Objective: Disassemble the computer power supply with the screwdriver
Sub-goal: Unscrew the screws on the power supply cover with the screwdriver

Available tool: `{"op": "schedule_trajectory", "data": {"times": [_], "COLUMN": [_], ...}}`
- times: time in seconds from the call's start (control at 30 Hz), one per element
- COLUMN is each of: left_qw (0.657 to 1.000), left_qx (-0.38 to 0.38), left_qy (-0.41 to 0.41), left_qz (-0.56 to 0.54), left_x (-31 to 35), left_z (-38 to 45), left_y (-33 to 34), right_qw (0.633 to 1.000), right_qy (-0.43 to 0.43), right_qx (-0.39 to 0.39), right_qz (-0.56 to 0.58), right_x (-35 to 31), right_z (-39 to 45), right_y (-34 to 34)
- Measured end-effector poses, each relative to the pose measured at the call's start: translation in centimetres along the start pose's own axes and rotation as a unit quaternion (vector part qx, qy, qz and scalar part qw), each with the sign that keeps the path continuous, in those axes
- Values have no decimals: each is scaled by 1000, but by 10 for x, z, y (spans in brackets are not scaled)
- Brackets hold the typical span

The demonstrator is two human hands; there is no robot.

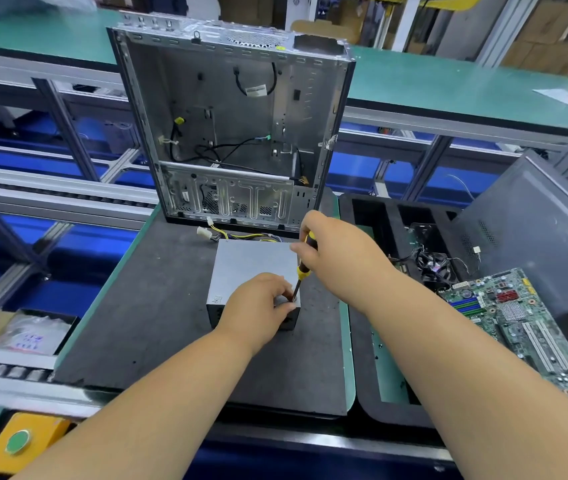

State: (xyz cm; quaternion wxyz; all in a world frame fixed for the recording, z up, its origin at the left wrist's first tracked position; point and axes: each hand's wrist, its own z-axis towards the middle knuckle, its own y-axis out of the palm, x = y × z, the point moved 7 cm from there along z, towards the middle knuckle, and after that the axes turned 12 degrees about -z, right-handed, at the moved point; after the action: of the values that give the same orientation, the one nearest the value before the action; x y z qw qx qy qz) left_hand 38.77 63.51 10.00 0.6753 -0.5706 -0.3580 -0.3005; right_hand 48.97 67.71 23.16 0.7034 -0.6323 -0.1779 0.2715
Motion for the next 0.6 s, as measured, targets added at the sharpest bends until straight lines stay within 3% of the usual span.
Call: {"op": "schedule_trajectory", "data": {"times": [0.23, 0.43, 0.6], "left_qw": [999, 999, 998], "left_qx": [27, 22, 34], "left_qy": [5, 8, -1], "left_qz": [-28, -42, -57], "left_x": [-3, -6, -6], "left_z": [-4, -6, -5], "left_y": [1, 0, -2], "right_qw": [999, 998, 1000], "right_qy": [0, -5, -17], "right_qx": [0, 0, -8], "right_qz": [39, -59, 14], "right_x": [2, 4, 2], "right_z": [-2, 0, 2], "right_y": [1, -3, -2]}}
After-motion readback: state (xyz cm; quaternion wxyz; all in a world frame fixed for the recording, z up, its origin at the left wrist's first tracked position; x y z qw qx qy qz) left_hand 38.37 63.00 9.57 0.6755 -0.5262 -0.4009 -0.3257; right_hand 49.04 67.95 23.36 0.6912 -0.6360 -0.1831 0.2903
